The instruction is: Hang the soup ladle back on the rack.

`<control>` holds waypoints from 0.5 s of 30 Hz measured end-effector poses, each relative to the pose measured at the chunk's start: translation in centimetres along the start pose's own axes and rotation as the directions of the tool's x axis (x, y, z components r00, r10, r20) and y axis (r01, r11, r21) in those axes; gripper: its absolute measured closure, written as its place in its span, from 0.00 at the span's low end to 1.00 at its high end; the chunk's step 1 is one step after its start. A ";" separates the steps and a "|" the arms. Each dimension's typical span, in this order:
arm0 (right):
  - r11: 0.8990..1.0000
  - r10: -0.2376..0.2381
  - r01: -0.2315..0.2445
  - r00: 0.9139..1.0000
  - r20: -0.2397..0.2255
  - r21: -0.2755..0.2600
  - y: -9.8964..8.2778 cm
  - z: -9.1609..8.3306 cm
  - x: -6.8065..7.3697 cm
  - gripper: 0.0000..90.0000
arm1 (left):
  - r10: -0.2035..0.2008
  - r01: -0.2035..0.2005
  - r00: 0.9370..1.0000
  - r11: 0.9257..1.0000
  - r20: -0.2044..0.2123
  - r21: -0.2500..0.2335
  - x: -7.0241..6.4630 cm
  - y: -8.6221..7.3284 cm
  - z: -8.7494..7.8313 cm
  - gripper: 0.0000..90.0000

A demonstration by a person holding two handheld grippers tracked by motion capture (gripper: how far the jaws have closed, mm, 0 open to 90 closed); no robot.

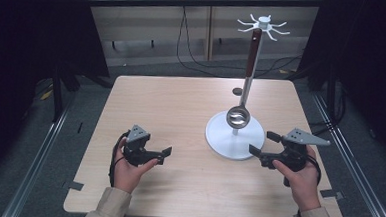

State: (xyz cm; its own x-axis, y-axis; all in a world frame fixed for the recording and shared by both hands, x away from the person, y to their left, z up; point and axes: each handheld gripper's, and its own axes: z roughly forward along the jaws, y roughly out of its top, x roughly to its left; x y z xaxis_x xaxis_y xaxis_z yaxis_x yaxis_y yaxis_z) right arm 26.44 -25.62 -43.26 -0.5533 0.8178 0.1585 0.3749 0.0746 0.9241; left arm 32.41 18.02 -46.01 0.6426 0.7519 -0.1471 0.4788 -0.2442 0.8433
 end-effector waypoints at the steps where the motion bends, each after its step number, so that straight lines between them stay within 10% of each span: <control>1: 1.000 0.005 -0.005 1.000 0.001 0.002 -0.2 0.0 0.0 0.14 | -0.002 0.002 1.000 1.000 -0.001 -0.001 0.0 0.0 0.0 0.02; 15: 0.999 0.025 -0.024 0.999 -0.022 0.026 -3.1 -0.1 -0.2 0.11 | -0.003 0.003 1.000 1.000 0.002 0.006 0.0 -0.2 0.1 0.02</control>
State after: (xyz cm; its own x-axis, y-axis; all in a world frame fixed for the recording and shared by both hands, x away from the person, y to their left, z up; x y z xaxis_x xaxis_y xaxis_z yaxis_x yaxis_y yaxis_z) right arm 25.30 -26.02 -46.18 -0.5601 0.8066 0.1888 0.4073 0.0698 0.9106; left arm 32.42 18.05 -46.19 0.6422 0.7516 -0.1502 0.4842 -0.2459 0.8397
